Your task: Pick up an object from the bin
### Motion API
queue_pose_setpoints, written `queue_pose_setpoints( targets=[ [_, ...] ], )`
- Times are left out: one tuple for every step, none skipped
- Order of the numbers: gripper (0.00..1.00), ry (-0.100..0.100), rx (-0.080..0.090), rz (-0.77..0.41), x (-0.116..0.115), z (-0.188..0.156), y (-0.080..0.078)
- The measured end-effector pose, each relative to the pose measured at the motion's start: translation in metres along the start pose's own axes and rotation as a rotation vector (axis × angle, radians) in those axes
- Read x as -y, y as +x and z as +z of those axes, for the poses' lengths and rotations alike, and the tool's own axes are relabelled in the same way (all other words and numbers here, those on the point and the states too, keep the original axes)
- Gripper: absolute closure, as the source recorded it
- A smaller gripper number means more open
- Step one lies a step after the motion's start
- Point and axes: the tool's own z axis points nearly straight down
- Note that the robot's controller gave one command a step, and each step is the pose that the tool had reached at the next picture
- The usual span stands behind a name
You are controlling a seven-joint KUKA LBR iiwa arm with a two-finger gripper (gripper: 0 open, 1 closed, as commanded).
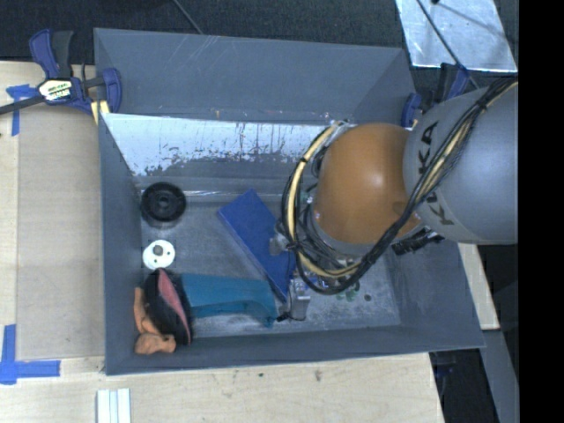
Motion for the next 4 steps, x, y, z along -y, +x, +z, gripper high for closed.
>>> queue_pose_setpoints(
  targets=[
    [0.00, -0.001, 0.009, 0.002, 0.000, -0.004, -0.002],
    [0.00, -0.002, 0.012, 0.017, -0.081, 0.080, -0.003],
    [0.00, 0.001, 0.006, -0.062, -0.102, 0.016, -0.004],
    [0.00, -0.003, 0.014, 0.013, -0.083, 0.078, -0.004]
  ],
)
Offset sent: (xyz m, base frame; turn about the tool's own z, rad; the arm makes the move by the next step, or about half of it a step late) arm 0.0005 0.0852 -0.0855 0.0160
